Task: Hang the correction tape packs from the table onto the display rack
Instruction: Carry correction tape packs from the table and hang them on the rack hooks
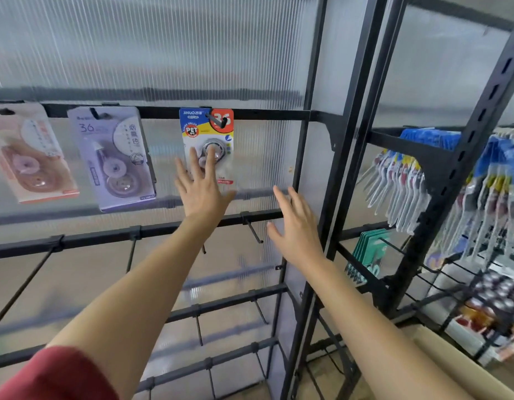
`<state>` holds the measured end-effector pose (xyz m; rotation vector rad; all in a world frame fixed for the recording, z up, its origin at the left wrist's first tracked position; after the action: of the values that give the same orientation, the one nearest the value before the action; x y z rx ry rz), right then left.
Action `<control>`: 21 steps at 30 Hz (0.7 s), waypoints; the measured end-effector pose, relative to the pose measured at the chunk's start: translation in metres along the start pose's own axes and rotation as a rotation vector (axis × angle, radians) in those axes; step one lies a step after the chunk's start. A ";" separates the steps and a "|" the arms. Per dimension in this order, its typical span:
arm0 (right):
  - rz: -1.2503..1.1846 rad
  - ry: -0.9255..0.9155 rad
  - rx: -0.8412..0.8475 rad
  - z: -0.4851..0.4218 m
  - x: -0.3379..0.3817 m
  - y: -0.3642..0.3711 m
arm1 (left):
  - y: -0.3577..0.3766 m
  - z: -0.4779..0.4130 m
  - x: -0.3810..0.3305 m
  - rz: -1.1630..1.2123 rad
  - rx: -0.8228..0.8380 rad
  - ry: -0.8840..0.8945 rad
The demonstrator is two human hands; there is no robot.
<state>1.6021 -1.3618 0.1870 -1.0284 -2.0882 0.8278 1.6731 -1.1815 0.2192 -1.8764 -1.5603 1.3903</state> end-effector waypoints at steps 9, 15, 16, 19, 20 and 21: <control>-0.014 -0.013 0.065 0.031 0.015 0.022 | 0.006 0.085 0.032 -0.016 0.022 0.142; -0.072 -0.045 0.201 0.104 0.033 0.049 | 0.009 0.180 0.071 -0.043 0.133 0.077; -0.077 -0.047 0.227 0.119 0.035 0.052 | 0.010 0.198 0.078 -0.055 0.146 0.047; -0.113 -0.057 0.313 0.172 0.041 0.058 | 0.013 0.260 0.101 -0.090 0.196 -0.060; -0.123 -0.061 0.338 0.191 0.044 0.058 | 0.013 0.281 0.108 -0.095 0.212 -0.089; -0.131 -0.067 0.367 0.210 0.047 0.059 | 0.013 0.304 0.115 -0.104 0.230 -0.114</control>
<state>1.4422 -1.3453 0.0325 -0.6692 -1.9365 1.1378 1.4213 -1.1802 0.0136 -1.5855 -1.4561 1.5791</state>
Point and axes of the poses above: each hand's wrist, its own z-axis away from the middle knuckle, its own y-axis out of the palm, x = y × z, the point moved 8 cm from there along -z, towards the middle knuckle, and after that the axes turned 11 degrees about -y, right-handed, at the moved point
